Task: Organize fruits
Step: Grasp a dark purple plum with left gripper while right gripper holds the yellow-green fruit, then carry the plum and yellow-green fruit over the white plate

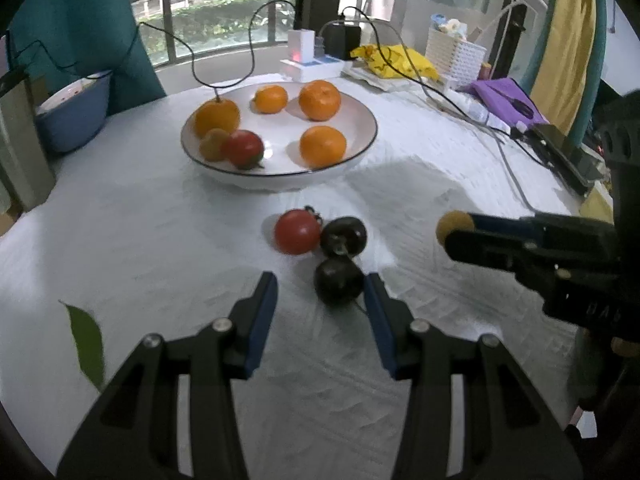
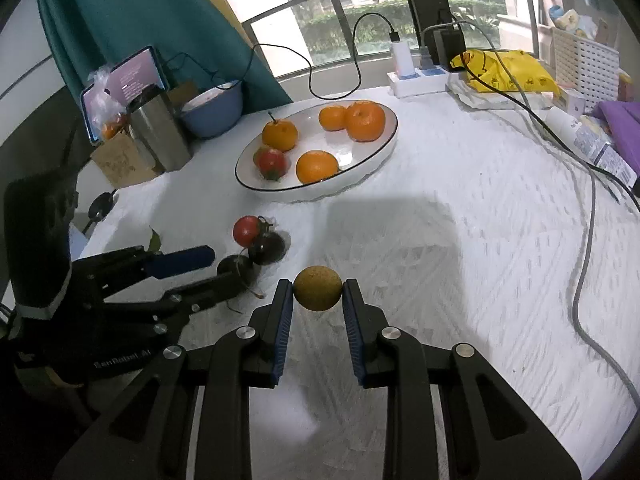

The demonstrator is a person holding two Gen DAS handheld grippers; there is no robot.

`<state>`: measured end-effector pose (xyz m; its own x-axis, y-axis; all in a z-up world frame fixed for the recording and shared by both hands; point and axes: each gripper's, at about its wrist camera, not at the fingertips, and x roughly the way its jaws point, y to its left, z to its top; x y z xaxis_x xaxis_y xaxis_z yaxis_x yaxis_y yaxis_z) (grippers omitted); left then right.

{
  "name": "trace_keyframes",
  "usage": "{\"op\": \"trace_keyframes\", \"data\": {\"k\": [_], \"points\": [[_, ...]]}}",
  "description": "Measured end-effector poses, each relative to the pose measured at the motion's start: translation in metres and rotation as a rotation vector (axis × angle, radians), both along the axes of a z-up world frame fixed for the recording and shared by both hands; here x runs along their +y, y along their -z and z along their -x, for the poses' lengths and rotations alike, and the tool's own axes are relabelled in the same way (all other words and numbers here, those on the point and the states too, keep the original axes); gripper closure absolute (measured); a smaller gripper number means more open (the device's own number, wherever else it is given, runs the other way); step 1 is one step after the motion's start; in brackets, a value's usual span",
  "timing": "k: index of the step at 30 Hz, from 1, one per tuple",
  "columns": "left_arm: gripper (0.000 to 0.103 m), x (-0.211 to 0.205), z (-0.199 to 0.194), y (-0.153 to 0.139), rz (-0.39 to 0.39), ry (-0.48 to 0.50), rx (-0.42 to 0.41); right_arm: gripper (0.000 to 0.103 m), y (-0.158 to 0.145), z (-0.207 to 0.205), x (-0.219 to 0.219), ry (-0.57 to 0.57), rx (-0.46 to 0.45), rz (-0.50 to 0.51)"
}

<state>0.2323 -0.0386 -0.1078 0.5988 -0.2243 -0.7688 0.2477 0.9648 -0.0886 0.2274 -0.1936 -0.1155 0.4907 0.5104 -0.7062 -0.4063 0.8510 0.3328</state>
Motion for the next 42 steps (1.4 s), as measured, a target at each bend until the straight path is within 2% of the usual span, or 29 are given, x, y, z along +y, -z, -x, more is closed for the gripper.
{"op": "trace_keyframes", "data": {"k": [8,10,13,28,42], "points": [[0.057,-0.008,-0.001,0.004,0.020,0.045,0.011,0.076,-0.001,-0.010,-0.004,0.014,-0.001,0.004],[0.067,-0.008,-0.001,0.005,0.027,0.053,0.016,0.076,0.000,-0.011,-0.004,0.017,0.001,0.007],[0.074,-0.004,-0.003,0.005,0.045,0.050,0.016,0.076,0.000,-0.012,-0.004,0.019,0.001,0.011],[0.074,0.013,0.002,-0.015,0.089,0.033,-0.029,0.076,-0.012,-0.020,0.008,0.006,-0.024,0.032],[0.074,0.031,-0.026,-0.038,0.108,-0.002,-0.092,0.076,-0.029,-0.051,0.013,0.002,-0.067,0.042]]}}
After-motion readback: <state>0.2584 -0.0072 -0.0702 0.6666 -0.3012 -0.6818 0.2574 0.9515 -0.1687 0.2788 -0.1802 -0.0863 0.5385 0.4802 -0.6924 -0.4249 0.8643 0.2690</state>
